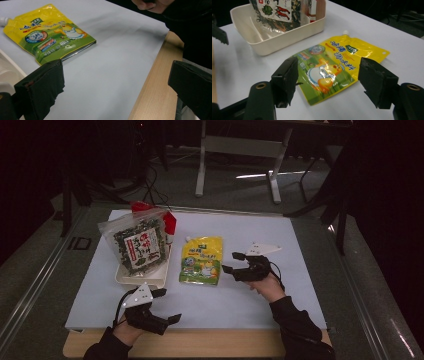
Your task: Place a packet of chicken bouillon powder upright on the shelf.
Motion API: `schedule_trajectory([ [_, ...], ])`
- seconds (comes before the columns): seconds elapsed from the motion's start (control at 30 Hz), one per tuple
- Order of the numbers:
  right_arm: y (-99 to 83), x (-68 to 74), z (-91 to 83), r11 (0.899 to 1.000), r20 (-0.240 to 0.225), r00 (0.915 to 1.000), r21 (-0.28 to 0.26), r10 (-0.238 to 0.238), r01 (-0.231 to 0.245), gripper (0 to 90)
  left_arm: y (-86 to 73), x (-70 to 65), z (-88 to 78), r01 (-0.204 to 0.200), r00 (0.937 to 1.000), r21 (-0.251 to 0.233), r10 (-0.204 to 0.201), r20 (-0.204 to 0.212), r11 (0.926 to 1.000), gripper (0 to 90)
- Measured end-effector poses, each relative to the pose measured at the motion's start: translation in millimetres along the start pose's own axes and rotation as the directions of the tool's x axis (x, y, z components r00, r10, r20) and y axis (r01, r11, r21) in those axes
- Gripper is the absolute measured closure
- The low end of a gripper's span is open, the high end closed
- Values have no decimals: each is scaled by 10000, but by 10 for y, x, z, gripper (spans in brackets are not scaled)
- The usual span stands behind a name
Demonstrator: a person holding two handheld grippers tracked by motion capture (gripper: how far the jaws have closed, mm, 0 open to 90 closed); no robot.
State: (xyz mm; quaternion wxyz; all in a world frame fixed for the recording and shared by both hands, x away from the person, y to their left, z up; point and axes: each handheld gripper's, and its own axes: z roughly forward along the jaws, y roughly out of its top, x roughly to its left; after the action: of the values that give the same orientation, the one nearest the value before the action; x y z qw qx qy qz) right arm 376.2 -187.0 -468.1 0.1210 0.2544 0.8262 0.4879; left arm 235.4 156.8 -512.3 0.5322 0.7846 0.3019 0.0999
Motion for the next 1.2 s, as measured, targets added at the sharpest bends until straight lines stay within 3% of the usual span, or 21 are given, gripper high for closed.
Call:
schedule_trajectory([
  [0.1,21,-11,98,9999,-23,9999,109,-125,125,417,-16,0,18,-12,10000,61,11,23,10000,16],
  [0.17,40,-24,160,9997,4,10000,233,-77,77,519,-27,0,27,14,10000,65,-14,84,10000,16],
  [0.23,57,-40,204,10000,321,9995,79,-36,34,546,-38,1,35,1,10000,100,-1,72,9999,16],
  [0.43,128,-107,354,9998,663,9978,181,-56,44,611,-51,4,45,36,9999,136,-38,152,9999,16],
  [0.6,200,-172,497,9994,649,9977,289,176,-195,671,-62,8,45,59,9998,101,-61,174,9999,16],
  [0.83,310,-208,711,9980,949,9955,628,-80,20,811,-85,21,18,54,9999,86,-55,100,9999,16],
  [1.03,388,-244,904,9974,752,9971,699,107,-160,899,-112,23,22,58,9999,151,-60,133,9999,16],
  [1.2,440,-260,1107,9954,685,9973,907,248,-310,900,-125,13,20,-4,9999,220,1,146,9998,16],
])
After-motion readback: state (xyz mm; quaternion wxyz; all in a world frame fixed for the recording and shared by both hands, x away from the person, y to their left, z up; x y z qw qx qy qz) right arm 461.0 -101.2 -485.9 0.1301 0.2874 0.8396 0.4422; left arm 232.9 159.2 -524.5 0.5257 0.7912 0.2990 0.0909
